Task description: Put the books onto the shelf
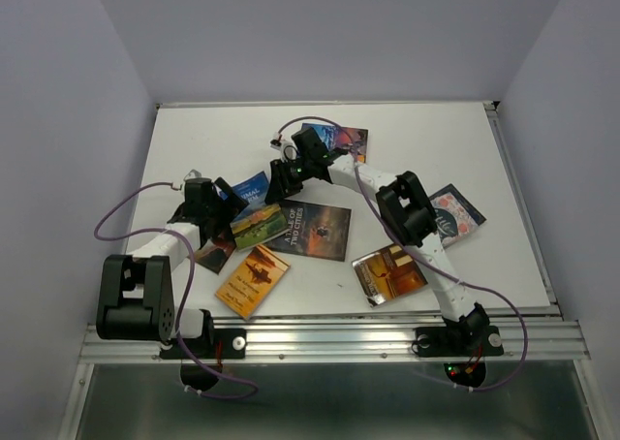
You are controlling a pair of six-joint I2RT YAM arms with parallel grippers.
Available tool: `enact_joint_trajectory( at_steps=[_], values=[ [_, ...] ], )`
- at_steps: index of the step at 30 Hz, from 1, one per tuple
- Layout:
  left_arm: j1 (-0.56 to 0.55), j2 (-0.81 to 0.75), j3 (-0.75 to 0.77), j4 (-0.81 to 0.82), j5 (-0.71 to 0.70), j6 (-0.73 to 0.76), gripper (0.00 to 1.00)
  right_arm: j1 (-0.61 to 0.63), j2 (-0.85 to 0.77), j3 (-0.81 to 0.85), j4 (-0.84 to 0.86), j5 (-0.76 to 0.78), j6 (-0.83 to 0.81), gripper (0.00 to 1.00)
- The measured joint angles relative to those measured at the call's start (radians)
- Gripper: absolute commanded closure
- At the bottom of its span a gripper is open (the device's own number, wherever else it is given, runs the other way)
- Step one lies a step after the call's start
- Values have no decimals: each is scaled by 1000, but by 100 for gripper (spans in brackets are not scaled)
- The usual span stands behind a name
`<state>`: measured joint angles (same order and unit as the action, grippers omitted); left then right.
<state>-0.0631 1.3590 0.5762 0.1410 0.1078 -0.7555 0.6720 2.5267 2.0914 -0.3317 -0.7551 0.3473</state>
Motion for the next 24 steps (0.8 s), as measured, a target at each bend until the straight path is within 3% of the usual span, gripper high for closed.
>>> enact_joint_trajectory(
  at_steps=[7, 11, 12, 24],
  values=[
    [0, -34, -32, 16, 9, 2, 6, -2, 3, 2, 3, -23, 35, 74],
    [2, -52, -53, 32, 16, 3, 6, -2, 3, 2, 21, -65, 66, 86],
    [4, -53, -54, 34, 18, 3, 6, -3, 3, 2, 29, -70, 72, 99],
    [6, -143, -51, -36, 38, 44, 1, -3, -16, -10, 83, -69, 79, 99]
  ],
)
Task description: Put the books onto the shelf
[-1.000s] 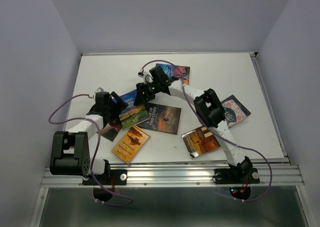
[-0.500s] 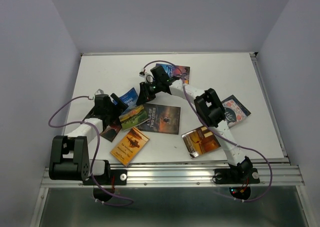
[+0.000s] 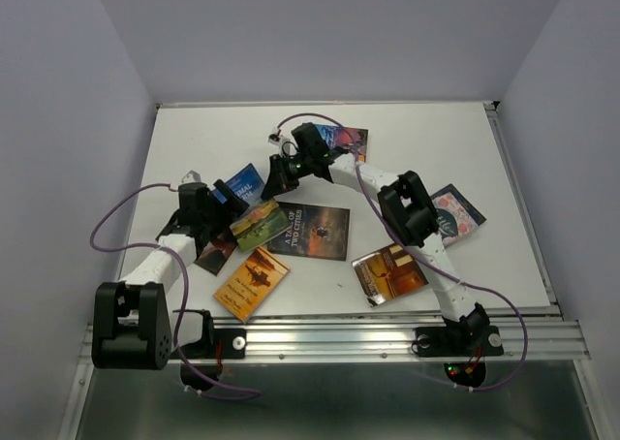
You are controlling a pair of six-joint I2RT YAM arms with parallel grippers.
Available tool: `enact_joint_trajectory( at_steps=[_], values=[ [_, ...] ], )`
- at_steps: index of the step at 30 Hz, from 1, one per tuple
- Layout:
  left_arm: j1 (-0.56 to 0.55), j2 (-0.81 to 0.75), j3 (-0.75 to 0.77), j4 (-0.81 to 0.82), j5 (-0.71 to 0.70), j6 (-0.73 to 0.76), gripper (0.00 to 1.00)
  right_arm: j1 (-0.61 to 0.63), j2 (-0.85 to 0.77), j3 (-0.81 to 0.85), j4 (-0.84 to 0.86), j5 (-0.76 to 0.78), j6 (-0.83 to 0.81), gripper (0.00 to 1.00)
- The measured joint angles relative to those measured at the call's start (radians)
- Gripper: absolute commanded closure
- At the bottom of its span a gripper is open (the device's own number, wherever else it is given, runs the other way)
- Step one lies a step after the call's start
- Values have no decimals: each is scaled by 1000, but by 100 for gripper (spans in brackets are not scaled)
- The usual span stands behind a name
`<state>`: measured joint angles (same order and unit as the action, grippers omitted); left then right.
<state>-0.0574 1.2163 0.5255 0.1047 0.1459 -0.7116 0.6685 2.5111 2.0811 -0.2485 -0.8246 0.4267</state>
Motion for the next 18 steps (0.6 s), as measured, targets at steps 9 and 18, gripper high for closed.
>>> enact_joint_trajectory(
  at_steps=[9, 18],
  values=[
    [-9, -86, 109, -66, 5, 43, 1, -10, -55, -2, 52, -6, -12, 99],
    [-9, -134, 361, -126, 0, 198, 1, -103, -191, -120, 64, -160, -16, 99]
  ],
)
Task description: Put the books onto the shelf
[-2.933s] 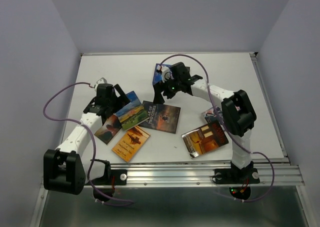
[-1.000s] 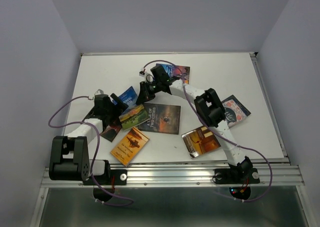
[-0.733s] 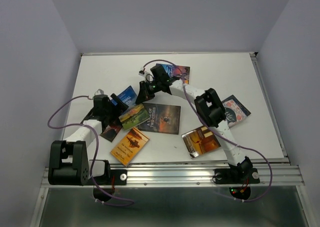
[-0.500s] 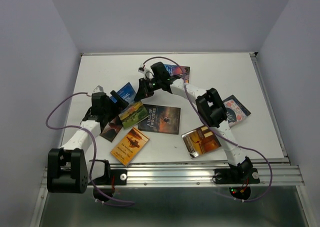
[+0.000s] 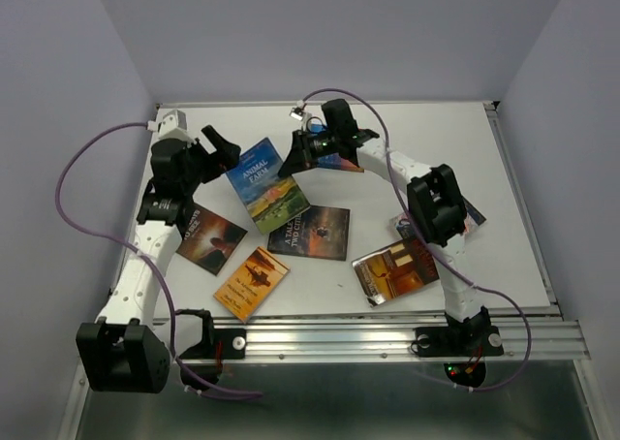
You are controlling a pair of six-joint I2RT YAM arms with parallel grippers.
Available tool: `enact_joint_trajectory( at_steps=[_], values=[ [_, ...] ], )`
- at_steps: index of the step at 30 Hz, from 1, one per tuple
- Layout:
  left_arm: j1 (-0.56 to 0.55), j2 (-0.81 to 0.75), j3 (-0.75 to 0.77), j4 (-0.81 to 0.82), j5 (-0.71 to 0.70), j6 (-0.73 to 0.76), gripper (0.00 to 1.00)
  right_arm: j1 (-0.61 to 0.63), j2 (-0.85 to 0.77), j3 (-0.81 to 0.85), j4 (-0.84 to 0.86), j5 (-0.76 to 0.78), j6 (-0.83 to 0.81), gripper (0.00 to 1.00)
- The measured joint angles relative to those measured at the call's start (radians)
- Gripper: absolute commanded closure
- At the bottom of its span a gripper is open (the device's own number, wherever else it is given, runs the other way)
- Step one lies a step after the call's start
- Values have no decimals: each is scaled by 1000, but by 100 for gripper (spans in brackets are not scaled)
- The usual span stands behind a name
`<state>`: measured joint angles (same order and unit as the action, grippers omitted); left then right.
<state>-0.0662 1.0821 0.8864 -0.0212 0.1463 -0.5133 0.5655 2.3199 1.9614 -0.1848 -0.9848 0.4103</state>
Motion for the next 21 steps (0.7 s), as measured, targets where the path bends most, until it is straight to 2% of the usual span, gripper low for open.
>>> enact_joint_trajectory(
  at_steps=[5, 10, 15, 21],
  values=[
    [0, 10, 158, 27, 115, 181, 1, -91, -80, -39, -137, -89, -116, 99],
    [0, 44, 218, 103, 337, 348, 1, -139, -131, 31, -420, -37, -357, 99],
    [-2, 212, 299, 135, 595, 404, 1, -121, -137, 83, -612, 0, -538, 99],
    [-5, 445, 311, 126, 802, 412, 1, -110, -148, 100, -804, 13, -737, 99]
  ],
)
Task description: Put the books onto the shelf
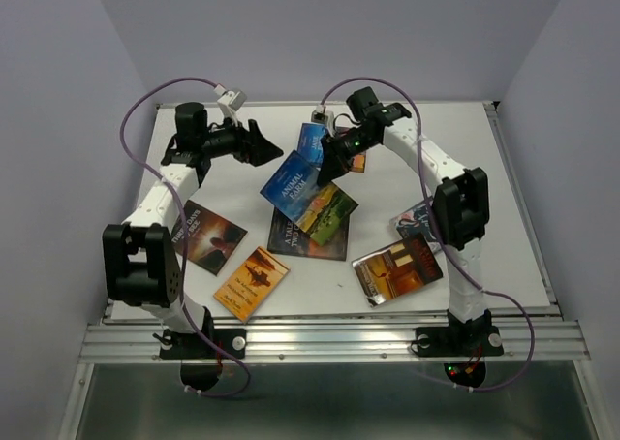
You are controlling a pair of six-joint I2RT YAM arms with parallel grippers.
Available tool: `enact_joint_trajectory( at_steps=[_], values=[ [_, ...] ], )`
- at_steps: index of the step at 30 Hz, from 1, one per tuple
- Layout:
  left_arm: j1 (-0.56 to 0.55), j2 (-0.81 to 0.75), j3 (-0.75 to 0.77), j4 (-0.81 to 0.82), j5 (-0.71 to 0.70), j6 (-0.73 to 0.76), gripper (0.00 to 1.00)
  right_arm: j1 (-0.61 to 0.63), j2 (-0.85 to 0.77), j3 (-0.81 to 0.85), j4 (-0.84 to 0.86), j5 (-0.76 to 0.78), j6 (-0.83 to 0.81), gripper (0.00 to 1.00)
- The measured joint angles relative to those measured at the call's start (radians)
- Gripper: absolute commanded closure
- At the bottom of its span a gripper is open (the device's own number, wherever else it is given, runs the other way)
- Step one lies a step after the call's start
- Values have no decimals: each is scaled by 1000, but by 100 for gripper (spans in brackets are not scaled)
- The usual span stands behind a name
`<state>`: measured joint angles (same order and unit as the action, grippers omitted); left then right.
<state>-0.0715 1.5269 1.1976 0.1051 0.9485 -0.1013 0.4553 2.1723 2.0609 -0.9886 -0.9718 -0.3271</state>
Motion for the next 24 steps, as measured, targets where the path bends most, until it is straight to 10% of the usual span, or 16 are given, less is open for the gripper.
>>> enact_joint_trajectory(
  at_steps=[14, 24],
  values=[
    [-50, 44, -68, 97, 172, -8, 1, -3, -51, 49, -82, -5, -71, 99],
    [-75, 56, -110, 119, 187, 0, 67, -7, -51, 91, -109, -20, -82, 99]
  ],
)
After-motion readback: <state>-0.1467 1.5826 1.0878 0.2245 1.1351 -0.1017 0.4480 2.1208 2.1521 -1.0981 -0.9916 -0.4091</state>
